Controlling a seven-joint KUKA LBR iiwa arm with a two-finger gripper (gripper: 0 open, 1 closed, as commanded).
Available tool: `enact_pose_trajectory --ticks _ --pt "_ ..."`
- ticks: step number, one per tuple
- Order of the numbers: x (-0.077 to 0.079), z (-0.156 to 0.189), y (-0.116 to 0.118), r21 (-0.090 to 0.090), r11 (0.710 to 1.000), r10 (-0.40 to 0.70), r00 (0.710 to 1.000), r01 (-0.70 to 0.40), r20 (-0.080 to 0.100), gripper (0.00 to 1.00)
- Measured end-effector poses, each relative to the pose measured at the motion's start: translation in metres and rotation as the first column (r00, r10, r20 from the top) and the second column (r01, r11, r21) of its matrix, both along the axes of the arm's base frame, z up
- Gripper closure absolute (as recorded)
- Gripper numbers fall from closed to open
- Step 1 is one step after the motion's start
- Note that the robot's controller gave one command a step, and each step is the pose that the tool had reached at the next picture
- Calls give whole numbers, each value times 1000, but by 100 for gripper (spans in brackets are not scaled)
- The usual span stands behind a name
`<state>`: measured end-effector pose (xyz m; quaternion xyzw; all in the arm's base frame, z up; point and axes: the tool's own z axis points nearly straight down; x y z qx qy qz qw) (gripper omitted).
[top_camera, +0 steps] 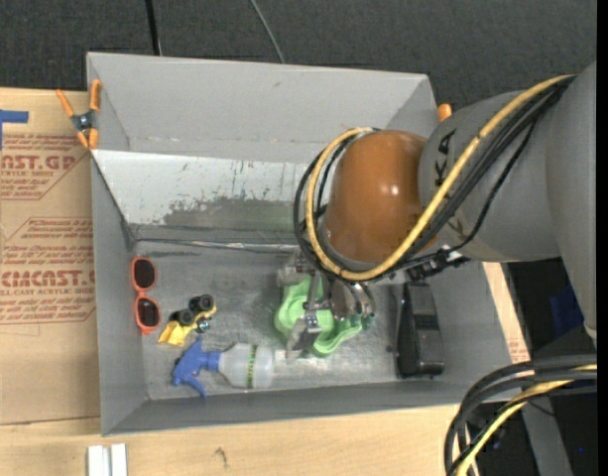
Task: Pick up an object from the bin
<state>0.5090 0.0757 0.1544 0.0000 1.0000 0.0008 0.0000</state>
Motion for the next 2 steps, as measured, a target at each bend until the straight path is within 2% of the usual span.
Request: enact_pose_trajectory --ticks 1,2 --pt "0 0 0 0 1000 0 1000 0 0 0" --pt "27 14 -16 0 998 63 998 -63 -2 0"
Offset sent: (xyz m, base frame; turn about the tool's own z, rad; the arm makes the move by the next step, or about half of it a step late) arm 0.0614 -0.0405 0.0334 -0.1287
